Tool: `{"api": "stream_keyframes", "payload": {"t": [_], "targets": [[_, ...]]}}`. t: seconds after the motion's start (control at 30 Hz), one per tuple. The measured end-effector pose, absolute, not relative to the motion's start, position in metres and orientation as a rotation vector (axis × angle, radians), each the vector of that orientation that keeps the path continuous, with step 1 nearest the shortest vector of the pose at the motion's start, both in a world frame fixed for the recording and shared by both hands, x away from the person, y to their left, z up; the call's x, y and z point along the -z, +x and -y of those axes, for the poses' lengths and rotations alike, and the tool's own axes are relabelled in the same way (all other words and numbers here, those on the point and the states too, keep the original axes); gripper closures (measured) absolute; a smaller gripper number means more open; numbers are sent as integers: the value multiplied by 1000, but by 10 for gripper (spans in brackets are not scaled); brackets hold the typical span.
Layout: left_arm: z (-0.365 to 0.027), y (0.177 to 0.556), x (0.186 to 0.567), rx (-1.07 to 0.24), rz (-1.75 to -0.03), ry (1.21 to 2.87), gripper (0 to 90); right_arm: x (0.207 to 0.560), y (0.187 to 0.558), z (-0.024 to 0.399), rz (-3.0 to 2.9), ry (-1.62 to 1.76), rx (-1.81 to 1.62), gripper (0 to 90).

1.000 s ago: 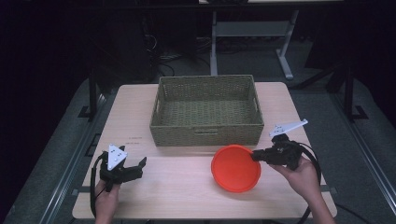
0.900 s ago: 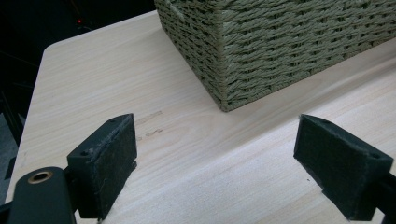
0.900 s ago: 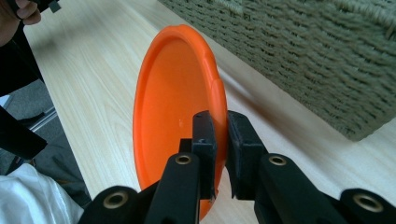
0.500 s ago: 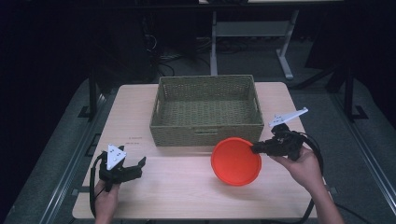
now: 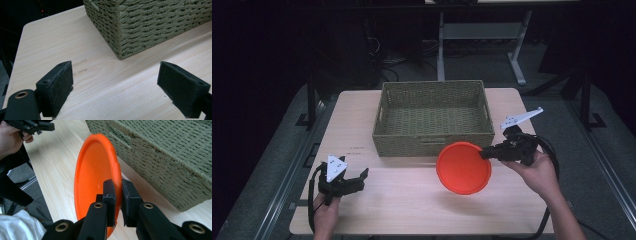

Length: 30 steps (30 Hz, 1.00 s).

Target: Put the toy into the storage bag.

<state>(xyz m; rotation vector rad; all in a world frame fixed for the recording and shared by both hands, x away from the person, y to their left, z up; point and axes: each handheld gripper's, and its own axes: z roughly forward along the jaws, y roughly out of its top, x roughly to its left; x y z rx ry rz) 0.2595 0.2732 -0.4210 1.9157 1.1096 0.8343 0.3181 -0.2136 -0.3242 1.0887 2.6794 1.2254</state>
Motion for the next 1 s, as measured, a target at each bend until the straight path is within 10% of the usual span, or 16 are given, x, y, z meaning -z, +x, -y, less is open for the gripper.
{"api": "stream_keyframes", "payload": {"t": [1.0], "targets": [[-273, 259, 421, -832, -1108, 1910, 128, 288, 343, 202, -2690, 1050, -1233, 822]]}}
